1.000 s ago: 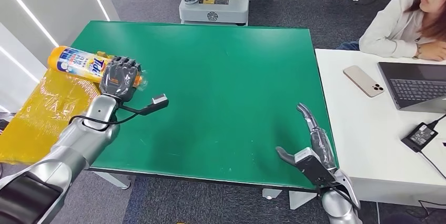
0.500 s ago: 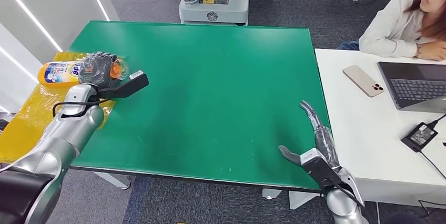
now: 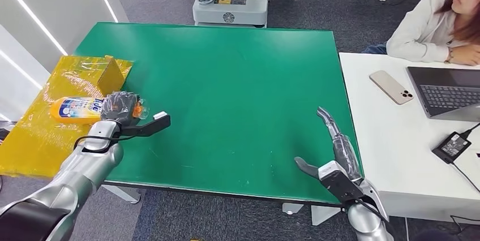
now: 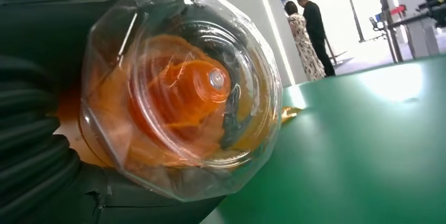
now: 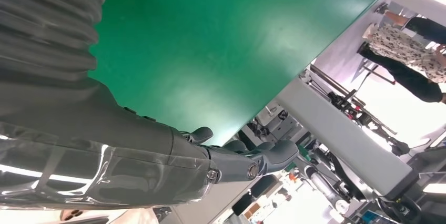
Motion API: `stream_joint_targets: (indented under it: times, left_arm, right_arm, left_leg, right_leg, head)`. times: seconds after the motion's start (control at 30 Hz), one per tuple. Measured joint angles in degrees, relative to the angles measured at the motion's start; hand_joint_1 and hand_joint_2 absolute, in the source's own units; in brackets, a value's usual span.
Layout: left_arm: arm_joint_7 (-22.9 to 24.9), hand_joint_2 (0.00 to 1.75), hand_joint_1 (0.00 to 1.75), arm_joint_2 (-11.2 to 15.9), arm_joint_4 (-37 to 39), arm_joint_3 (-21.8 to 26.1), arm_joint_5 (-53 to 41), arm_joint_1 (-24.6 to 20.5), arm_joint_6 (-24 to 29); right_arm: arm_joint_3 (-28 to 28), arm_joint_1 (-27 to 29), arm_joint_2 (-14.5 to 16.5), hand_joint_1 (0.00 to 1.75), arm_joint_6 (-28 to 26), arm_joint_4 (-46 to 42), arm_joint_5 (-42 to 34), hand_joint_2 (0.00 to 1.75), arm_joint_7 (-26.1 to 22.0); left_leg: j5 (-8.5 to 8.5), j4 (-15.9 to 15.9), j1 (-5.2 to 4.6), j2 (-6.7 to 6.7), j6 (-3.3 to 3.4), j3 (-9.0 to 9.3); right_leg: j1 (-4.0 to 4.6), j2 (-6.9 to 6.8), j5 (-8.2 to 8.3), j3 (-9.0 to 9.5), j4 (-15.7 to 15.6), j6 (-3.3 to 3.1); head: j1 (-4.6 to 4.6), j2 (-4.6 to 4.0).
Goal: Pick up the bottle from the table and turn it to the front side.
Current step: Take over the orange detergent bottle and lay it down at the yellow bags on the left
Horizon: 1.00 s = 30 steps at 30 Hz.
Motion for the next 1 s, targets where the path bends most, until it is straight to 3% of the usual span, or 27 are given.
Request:
stream_joint_targets:
  times: [0.43,0.47,0.57,0.6,1.0]
  left_arm:
    - [3.4,1.75,1.75,-0.4,2.6,-4.8,-7.3,1.7,-3.1]
    - [3.6,1.75,1.48,-0.4,2.8,-4.9,-7.3,1.8,-3.1]
    - [4.0,1.75,0.17,-0.4,3.1,-5.2,-7.5,1.8,-3.0]
    - [4.1,1.75,0.0,-0.4,3.2,-5.2,-7.6,1.9,-3.0]
    - [5.6,1.75,0.0,-0.5,3.8,-4.1,-3.6,3.1,1.7]
  right_arm:
    - [2.3,0.6,-0.4,0.0,0.1,0.0,2.5,1.75,-0.9]
    - [2.6,0.7,-0.4,0.0,0.1,0.0,2.8,1.75,-0.8]
    - [3.3,0.9,-0.2,0.0,0.0,-0.1,3.4,1.75,-0.5]
    - [3.4,0.9,-0.1,0.0,0.0,-0.1,3.7,1.75,-0.4]
    - [3.9,2.8,1.5,0.0,0.8,-0.4,5.9,1.75,1.1]
  left_leg:
    - [0.0,0.0,0.02,-0.01,0.0,0.0]
    - [0.0,0.0,0.02,-0.01,0.0,0.0]
    - [0.0,0.0,0.01,-0.01,0.0,0.0]
    - [0.0,0.0,0.01,-0.01,0.0,-0.01]
    - [0.0,0.0,0.01,-0.01,0.0,0.04]
  right_leg:
    - [0.01,0.0,0.0,0.0,0.0,0.0]
    - [0.01,0.0,0.0,0.0,0.0,0.0]
    - [0.01,-0.01,0.0,0.0,0.0,0.0]
    - [0.01,-0.01,0.0,0.0,0.0,0.0]
    - [0.0,-0.01,-0.01,0.04,0.0,-0.01]
  head:
    - [0.01,0.0]
    - [0.0,0.0]
    - [0.02,0.0]
    - [0.02,0.0]
    - [0.01,0.0]
